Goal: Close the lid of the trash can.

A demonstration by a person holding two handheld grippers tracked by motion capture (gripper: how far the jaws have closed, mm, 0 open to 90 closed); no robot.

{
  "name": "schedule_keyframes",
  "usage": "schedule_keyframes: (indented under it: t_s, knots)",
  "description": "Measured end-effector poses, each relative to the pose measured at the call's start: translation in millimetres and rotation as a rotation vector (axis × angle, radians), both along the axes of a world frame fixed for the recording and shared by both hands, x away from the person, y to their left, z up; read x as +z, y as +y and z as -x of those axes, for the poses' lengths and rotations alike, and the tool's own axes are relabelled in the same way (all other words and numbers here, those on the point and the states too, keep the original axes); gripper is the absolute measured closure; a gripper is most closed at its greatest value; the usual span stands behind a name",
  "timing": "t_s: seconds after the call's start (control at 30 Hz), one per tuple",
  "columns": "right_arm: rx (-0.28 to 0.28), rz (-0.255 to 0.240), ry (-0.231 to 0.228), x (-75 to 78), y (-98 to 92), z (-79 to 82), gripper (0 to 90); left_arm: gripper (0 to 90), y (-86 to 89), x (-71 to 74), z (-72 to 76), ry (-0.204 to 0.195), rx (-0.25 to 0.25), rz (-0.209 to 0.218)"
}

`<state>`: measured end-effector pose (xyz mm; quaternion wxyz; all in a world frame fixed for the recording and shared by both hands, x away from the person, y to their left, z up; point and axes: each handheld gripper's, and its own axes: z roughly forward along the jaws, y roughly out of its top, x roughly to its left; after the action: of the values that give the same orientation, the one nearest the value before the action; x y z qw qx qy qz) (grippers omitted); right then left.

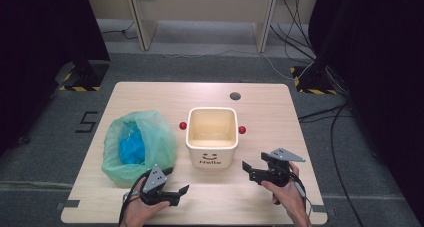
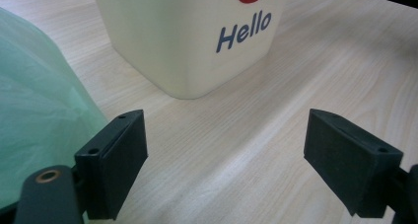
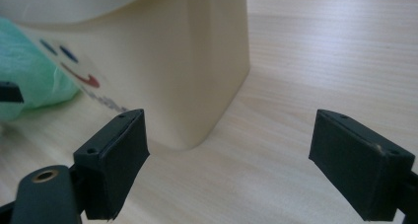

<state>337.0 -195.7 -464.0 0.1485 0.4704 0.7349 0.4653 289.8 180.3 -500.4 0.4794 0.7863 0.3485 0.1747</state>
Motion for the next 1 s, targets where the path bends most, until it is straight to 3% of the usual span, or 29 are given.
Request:
schedule_keyframes:
  t_s: [0.47, 1.0]
  knots:
    - [0.019, 0.068, 0.053, -24.8, -6.3, 23.9, 14.9, 16.0, 3.9, -1.1, 0.8, -0.003, 0.002, -0.004]
    - [-0.004, 0.073, 0.067, -30.5, -19.4, 38.6, 14.9, 16.0, 0.4, -10.3, 0.1, 0.061, -0.029, -0.087]
